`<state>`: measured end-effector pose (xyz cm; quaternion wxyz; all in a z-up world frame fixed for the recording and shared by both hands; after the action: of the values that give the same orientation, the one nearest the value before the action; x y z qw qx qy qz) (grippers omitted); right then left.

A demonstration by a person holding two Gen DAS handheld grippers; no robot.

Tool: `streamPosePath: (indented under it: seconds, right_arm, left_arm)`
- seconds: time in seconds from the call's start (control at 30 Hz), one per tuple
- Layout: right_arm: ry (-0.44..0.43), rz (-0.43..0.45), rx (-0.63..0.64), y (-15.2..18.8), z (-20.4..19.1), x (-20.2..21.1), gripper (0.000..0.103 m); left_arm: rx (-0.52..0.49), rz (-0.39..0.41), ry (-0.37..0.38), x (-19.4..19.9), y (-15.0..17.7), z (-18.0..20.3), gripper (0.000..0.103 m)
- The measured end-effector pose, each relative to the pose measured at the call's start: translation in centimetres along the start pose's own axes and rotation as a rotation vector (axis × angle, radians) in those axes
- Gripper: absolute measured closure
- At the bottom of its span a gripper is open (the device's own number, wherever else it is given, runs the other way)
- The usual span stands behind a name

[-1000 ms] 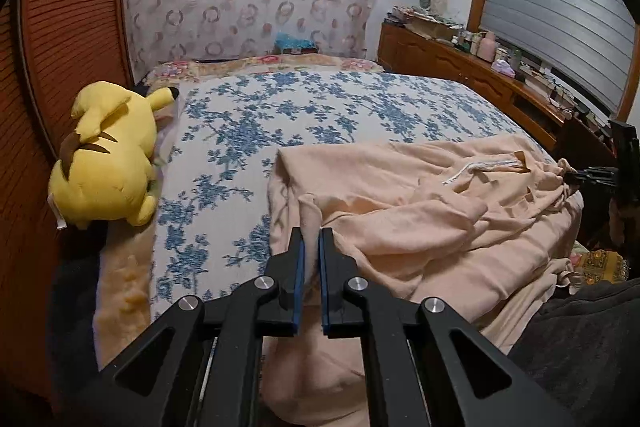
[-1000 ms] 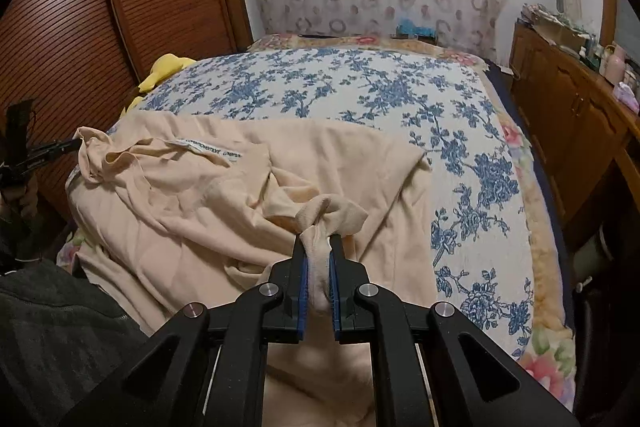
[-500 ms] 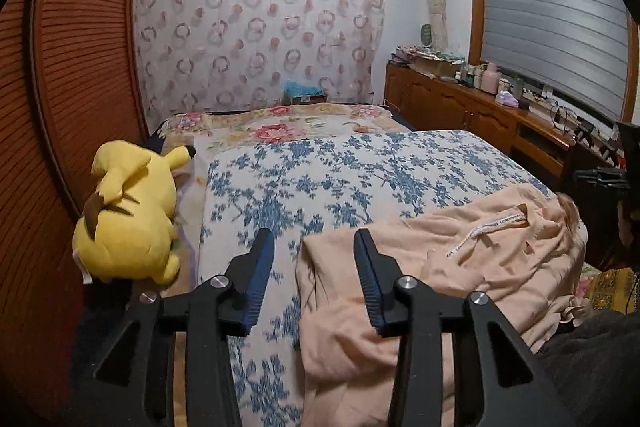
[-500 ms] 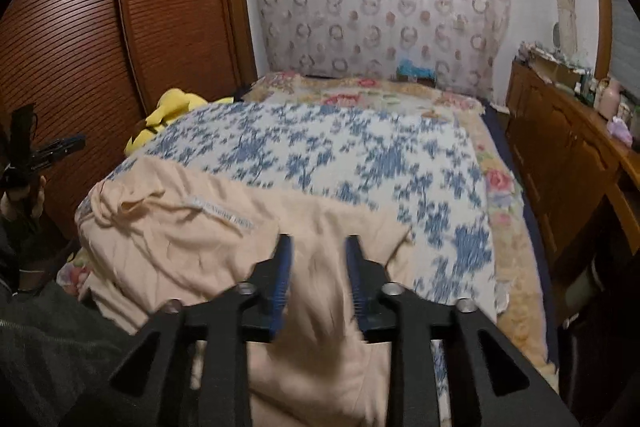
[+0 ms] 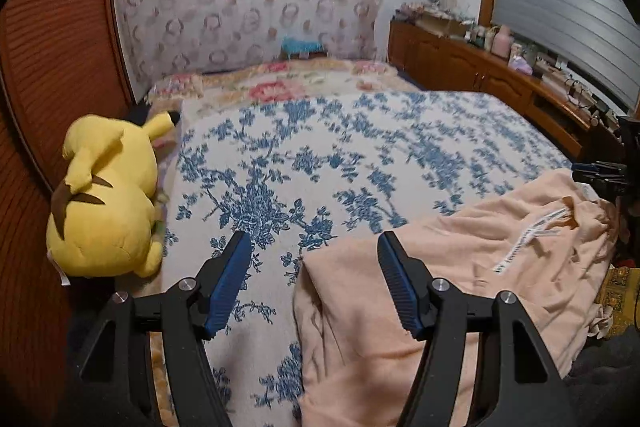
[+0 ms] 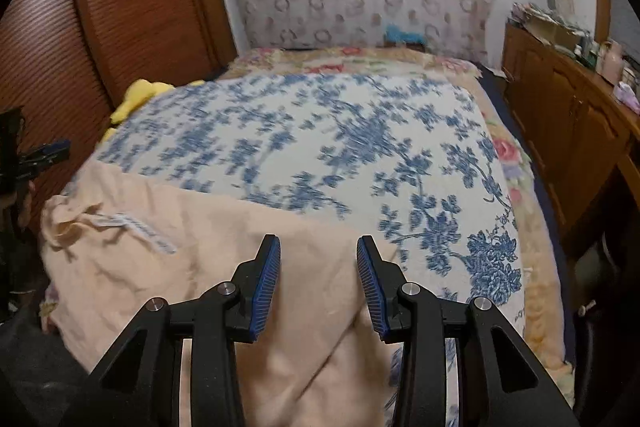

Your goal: Fold small clothes

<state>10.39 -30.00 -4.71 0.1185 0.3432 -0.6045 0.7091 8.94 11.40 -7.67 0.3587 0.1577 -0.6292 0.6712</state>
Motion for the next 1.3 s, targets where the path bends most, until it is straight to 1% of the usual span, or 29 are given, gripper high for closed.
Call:
streamPosePath:
  seconds: [0.1,0.17,0.2,0.23,0.33,0.47,0.7,0.87,0.93,1.0,1.03,1.07,1.1,1.13,1.17,1.2,1.23,1.27,1.3]
  right_arm:
    - [0.017,-0.024,-0.01,-0.3,0.1,-1.3,0.062]
    - [0.029,-0.034,-0.015,-0.4,0.2,-1.9,0.062]
    - [0.034,-0.041,-0.016,-0.5,0.2,-2.2,0.059]
    - [0.038,-0.048,-0.014,-0.5,0.1,-2.5,0.055]
    - [0.058,-0.054,-0.004,-0.3,0.1,-3.3,0.047]
    - [0.064,-0.048,0.0,-0.3,0.1,-3.8,0.043]
    - [0.106,-0.053,0.025,-0.2,0.0,-4.4,0.032]
    - [0.111,-0.051,0.027,-0.1,0.0,-4.4,0.031]
    - [0.107,-0.052,0.027,0.0,0.1,-4.4,0.031]
    - [0.106,-0.057,0.031,-0.1,0.1,-4.4,0.031]
    - [0.102,-0.061,0.036,-0.1,0.1,-4.3,0.032]
    - [0.096,-0.066,0.042,-0.1,0.0,-4.3,0.035]
    - [0.077,-0.067,0.053,-0.1,-0.2,-4.2,0.048]
    - [0.044,-0.068,0.066,-0.1,-0.5,-4.0,0.067]
    - [0.013,-0.074,0.075,-0.1,-0.8,-3.9,0.075]
    - [0.001,-0.078,0.087,0.0,-1.2,-3.8,0.081]
    - [0.007,-0.077,0.099,0.0,-1.4,-3.7,0.086]
    - [0.003,-0.078,0.106,0.1,-1.6,-3.6,0.088]
    - [-0.006,-0.08,0.109,0.1,-1.7,-3.5,0.089]
  left_arm:
    - [0.036,-0.05,0.014,-1.4,0.1,-0.8,0.036]
    - [0.055,-0.096,0.021,-2.5,0.4,-1.2,0.036]
    - [0.06,-0.118,0.014,-3.0,0.7,-1.3,0.036]
    - [0.058,-0.123,0.012,-3.2,0.9,-1.3,0.036]
    - [0.057,-0.147,0.02,-3.8,1.6,-1.1,0.036]
    - [0.073,-0.169,0.024,-4.4,2.2,-1.4,0.036]
    - [0.045,-0.157,0.021,-4.5,2.3,-1.3,0.035]
    - [0.006,-0.167,0.024,-4.5,2.4,-0.9,0.035]
    - [-0.001,-0.177,0.042,-4.5,2.2,-0.7,0.041]
    - [-0.012,-0.185,0.059,-4.4,2.2,-0.5,0.053]
    - [-0.018,-0.191,0.066,-4.4,2.1,-0.3,0.055]
    - [-0.019,-0.194,0.071,-4.4,2.1,-0.1,0.059]
    - [-0.02,-0.195,0.081,-4.4,2.1,0.0,0.062]
    - [-0.022,-0.196,0.085,-4.4,2.1,0.1,0.064]
    - [-0.022,-0.198,0.091,-4.4,2.2,0.2,0.069]
    - [-0.017,-0.2,0.105,-4.3,2.2,0.3,0.075]
    - [-0.013,-0.2,0.111,-4.3,2.3,0.4,0.078]
    - [-0.009,-0.199,0.117,-4.2,2.3,0.5,0.086]
    - [0.0,-0.192,0.125,-4.0,2.3,0.6,0.091]
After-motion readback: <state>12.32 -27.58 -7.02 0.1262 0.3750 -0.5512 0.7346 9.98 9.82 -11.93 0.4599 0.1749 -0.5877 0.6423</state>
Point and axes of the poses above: each gripper's, at about its wrist camera, not at the fingertips, and x roughly against the way its jaws point, z to its right, y to its underside, the point moved 3 cm from there along -x, roughly the way its jaws point, and after that the axes turned 10 degrees about y, right-handed, at the moved point
